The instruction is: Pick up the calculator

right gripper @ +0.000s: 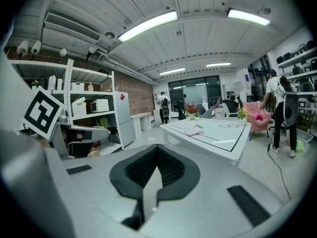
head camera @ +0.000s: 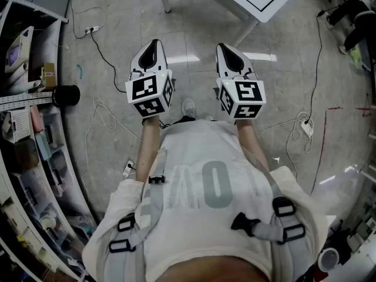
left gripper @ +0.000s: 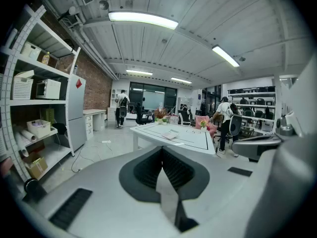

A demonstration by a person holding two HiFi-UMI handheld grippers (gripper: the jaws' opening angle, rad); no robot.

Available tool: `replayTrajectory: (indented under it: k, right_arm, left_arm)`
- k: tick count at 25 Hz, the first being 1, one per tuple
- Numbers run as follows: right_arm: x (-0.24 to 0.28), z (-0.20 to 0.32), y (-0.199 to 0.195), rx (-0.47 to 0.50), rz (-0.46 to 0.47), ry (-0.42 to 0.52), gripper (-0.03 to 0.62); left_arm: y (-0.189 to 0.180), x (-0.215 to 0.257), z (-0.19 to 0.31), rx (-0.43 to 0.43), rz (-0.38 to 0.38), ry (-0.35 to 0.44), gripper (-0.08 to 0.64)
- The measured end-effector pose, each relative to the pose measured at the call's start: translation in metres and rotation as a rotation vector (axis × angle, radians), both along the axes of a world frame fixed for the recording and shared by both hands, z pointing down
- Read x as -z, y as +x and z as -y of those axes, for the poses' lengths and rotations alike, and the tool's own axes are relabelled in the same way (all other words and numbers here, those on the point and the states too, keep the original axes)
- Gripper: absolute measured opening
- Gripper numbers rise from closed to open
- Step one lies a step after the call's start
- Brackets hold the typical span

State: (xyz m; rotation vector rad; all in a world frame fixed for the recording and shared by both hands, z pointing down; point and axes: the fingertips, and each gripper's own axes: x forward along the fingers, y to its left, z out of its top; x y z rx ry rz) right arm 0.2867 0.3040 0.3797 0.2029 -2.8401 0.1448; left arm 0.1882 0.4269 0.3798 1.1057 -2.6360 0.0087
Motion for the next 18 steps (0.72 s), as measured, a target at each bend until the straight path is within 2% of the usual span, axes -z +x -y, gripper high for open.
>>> replayTrajectory:
  k: [10,18]
  right_arm:
    - [-0.005,0.005,0.007,0.003,-0.005,-0.011,0.005]
    - [-0.015,-0.003,0.0,-0.004,-0.003,-0.045,0.005]
  left_arm:
    - [0.002,-0.003,0.009,-0.016,-0.002,0.003,0.02]
    - [-0.002,-0.017,-0.004,-0.029,-0.02,0.028,0.02]
